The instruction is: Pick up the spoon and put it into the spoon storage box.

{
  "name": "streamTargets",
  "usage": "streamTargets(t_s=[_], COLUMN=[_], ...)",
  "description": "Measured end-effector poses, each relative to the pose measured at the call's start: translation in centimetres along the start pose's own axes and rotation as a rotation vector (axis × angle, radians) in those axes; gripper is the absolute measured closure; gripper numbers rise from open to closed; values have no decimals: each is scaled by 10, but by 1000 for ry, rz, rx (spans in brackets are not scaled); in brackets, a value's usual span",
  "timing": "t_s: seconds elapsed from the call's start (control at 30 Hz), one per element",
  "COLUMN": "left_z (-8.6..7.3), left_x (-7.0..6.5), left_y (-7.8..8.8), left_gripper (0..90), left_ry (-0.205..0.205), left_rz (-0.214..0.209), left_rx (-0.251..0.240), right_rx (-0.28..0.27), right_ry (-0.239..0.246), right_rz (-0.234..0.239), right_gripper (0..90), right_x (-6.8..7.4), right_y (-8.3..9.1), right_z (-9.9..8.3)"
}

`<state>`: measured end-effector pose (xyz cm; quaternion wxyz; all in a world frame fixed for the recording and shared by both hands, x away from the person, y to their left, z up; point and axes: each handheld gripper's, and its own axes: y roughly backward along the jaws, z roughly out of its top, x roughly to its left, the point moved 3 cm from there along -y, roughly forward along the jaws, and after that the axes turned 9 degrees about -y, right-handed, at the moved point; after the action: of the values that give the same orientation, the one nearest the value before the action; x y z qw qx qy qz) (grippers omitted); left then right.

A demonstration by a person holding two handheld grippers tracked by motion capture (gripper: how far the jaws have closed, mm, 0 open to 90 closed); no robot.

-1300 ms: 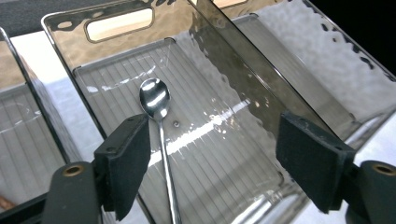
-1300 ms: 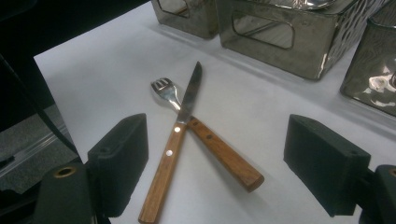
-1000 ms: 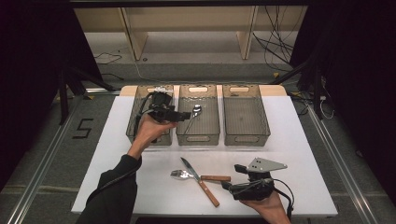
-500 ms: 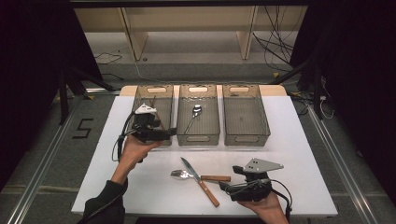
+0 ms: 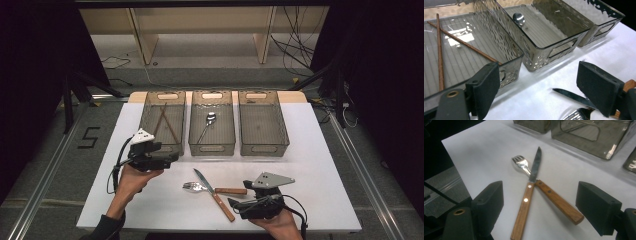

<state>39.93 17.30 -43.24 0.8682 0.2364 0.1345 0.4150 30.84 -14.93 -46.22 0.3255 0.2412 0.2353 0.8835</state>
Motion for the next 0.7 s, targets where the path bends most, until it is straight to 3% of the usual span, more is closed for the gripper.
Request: streamTargets(t_s=[0.47, 0.7], left_z=[-22, -38], left_x=[-11, -18], left_y=[15, 17], left_gripper=[181, 181], left_ry=[-27, -48], left_rz=[-25, -19], left_rx=[-82, -84], right_rx=[60, 106], right_ry=[16, 14], right_rz=[-18, -27], right_gripper=[242, 255], right_x=[13, 17], right_y=[-15, -25], right_z=[0, 1])
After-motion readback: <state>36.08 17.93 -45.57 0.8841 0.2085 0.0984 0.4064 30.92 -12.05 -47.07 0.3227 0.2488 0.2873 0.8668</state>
